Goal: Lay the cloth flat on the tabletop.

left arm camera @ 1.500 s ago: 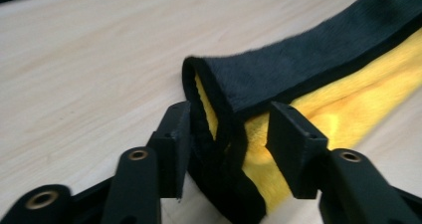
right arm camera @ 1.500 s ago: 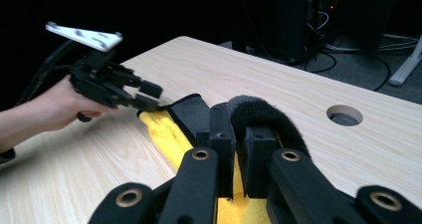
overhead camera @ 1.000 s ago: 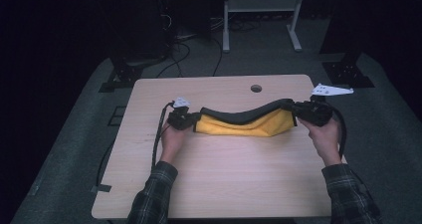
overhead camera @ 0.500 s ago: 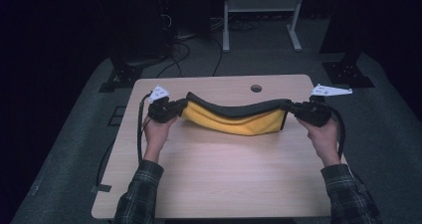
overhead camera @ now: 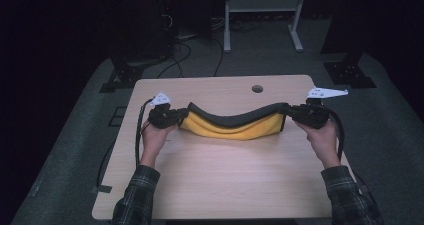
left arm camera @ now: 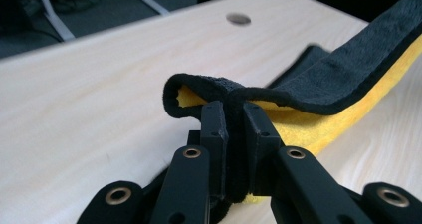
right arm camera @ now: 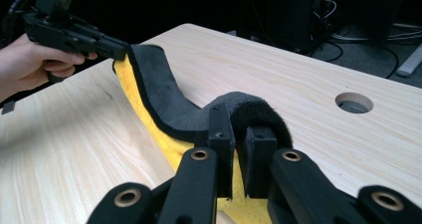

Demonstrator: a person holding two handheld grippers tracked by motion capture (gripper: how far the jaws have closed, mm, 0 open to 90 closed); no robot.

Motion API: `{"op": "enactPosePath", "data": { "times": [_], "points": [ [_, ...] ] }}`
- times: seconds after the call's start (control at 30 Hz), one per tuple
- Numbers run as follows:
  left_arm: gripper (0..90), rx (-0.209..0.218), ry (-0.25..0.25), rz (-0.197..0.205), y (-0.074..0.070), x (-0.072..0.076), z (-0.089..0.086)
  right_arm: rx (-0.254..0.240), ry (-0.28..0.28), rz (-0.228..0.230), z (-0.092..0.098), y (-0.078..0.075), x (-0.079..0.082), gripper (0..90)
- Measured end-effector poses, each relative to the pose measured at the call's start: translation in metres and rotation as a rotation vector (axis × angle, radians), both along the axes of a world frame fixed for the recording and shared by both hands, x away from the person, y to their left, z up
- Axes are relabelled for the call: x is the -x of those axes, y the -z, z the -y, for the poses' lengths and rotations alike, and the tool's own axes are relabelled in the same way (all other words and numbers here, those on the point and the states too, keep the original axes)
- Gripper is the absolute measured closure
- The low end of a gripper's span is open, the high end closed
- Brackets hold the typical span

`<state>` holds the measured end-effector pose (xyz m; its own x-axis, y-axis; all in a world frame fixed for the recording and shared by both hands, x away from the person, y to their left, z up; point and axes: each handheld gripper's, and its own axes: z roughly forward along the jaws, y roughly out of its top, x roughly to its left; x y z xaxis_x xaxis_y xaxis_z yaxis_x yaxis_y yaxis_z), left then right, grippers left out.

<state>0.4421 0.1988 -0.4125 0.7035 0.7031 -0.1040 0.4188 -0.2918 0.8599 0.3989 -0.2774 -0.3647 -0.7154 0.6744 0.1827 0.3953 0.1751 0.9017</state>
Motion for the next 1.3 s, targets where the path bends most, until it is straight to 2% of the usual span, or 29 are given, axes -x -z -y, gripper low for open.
{"op": "enactPosePath", "data": {
  "times": [0.07,0.13,0.2,0.23,0.27,0.3,0.33,0.43,0.5,0.53,0.57,0.6,0.67,0.77,0.83,0.9,1.0,1.03,1.07,1.1,1.17,1.23,1.27,1.3],
  "points": [
    [74.7,0.000,0.006,-0.013,0.007,0.001,-0.002,0.007,-0.009,-0.004,-0.002,0.002,0.000,84.2],
    [74.7,-0.016,0.006,-0.030,0.012,0.002,-0.004,0.019,-0.013,-0.010,-0.005,0.004,0.001,84.2],
    [80.1,-0.011,0.008,-0.041,0.014,0.002,-0.005,0.025,-0.015,-0.013,-0.006,0.006,0.001,84.2],
    [80.6,-0.022,-0.001,-0.064,0.018,0.002,-0.007,0.027,-0.017,-0.016,-0.007,0.007,0.000,84.2],
    [80.3,-0.026,-0.007,-0.064,0.020,0.001,-0.008,0.025,-0.017,-0.016,-0.007,0.007,0.000,84.2],
    [78.1,-0.027,-0.017,-0.062,0.021,0.001,-0.009,0.024,-0.016,-0.017,-0.007,0.007,0.000,84.2],
    [72.3,-0.034,-0.027,-0.061,0.022,0.001,-0.009,0.023,-0.017,-0.018,-0.007,0.007,0.000,84.2],
    [67.2,-0.034,-0.021,-0.074,0.025,0.000,-0.009,0.024,-0.017,-0.016,-0.008,0.007,0.000,84.2],
    [60.7,-0.054,-0.023,-0.082,0.028,0.000,-0.007,0.025,-0.016,-0.015,-0.007,0.008,0.000,84.2],
    [59.2,-0.054,-0.023,-0.082,0.028,0.000,-0.007,0.025,-0.015,-0.016,-0.007,0.008,0.000,84.2],
    [58.0,-0.082,-0.024,-0.095,0.032,-0.001,-0.006,0.025,-0.016,-0.017,-0.007,0.008,0.000,84.2],
    [59.7,-0.079,-0.023,-0.098,0.034,-0.001,-0.006,0.025,-0.015,-0.017,-0.007,0.008,0.000,84.2],
    [72.5,-0.047,-0.025,-0.104,0.035,-0.001,-0.008,0.026,-0.013,-0.017,-0.006,0.008,0.000,84.2],
    [82.5,-0.010,-0.037,-0.098,0.028,0.000,-0.013,0.027,-0.011,-0.014,-0.006,0.008,0.001,84.2],
    [84.0,0.017,-0.042,-0.075,0.021,0.002,-0.015,0.026,-0.010,-0.013,-0.004,0.007,0.001,84.2],
    [84.4,0.048,-0.057,-0.034,0.011,0.004,-0.018,0.022,-0.006,-0.013,-0.003,0.006,0.001,84.2],
    [84.7,0.140,-0.089,0.046,-0.010,0.008,-0.025,0.005,0.005,-0.003,-0.002,0.002,-0.001,84.1],
    [84.7,0.160,-0.092,0.063,-0.015,0.010,-0.027,-0.006,0.007,0.002,-0.001,0.001,-0.001,84.1],
    [84.7,0.160,-0.092,0.063,-0.015,0.010,-0.027,-0.014,0.005,0.005,0.000,-0.001,0.000,84.0],
    [84.8,0.223,-0.090,0.108,-0.030,0.018,-0.032,-0.026,0.000,0.008,0.002,-0.002,0.001,83.7],
    [84.8,0.244,-0.070,0.130,-0.040,0.027,-0.036,-0.038,-0.014,-0.009,0.005,-0.001,0.005,83.7],
    [84.9,0.250,-0.054,0.141,-0.046,0.038,-0.038,-0.028,-0.027,-0.022,0.007,0.003,0.011,83.8],
    [84.9,0.250,-0.054,0.141,-0.046,0.038,-0.038,-0.028,-0.027,-0.022,0.007,0.003,0.011,83.8],
    [84.9,0.259,-0.030,0.142,-0.049,0.052,-0.040,-0.006,-0.042,-0.047,0.010,0.010,0.020,83.8]
  ]
}}
